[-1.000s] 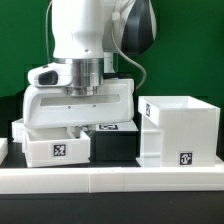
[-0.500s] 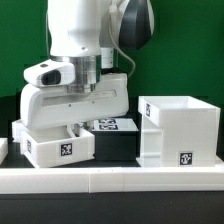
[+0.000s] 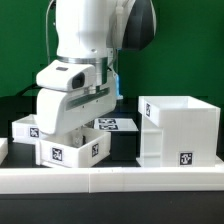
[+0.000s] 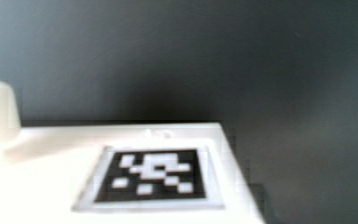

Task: Assemble drawer

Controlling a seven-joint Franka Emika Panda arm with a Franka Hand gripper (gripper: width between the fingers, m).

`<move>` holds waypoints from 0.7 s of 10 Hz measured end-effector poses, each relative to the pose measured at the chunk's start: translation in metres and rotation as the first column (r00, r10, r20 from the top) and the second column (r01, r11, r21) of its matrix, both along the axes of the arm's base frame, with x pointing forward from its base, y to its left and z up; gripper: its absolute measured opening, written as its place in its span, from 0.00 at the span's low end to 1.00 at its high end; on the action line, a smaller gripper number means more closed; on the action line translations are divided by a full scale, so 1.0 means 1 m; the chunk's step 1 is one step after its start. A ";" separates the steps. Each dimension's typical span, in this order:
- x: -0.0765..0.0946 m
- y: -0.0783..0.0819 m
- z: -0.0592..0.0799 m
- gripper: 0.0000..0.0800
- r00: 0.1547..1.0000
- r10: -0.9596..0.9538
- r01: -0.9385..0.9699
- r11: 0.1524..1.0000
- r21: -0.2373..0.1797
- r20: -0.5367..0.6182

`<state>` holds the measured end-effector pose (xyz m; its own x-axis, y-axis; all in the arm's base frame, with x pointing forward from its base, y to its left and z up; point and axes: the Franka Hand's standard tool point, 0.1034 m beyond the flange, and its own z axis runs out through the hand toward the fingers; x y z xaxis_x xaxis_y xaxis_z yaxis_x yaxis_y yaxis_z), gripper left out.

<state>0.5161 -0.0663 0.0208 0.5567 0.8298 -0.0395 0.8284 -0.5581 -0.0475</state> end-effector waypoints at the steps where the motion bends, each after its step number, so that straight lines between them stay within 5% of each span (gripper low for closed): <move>1: -0.001 -0.003 -0.001 0.05 0.996 0.090 -0.090 0.996 -0.002 -0.004; 7: 0.002 0.000 -0.001 0.05 0.858 0.513 -0.514 0.858 -0.002 -0.020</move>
Offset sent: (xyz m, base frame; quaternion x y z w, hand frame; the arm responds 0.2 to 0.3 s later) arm 0.0000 0.0000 0.0000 0.0000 0.0000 -0.1296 0.9916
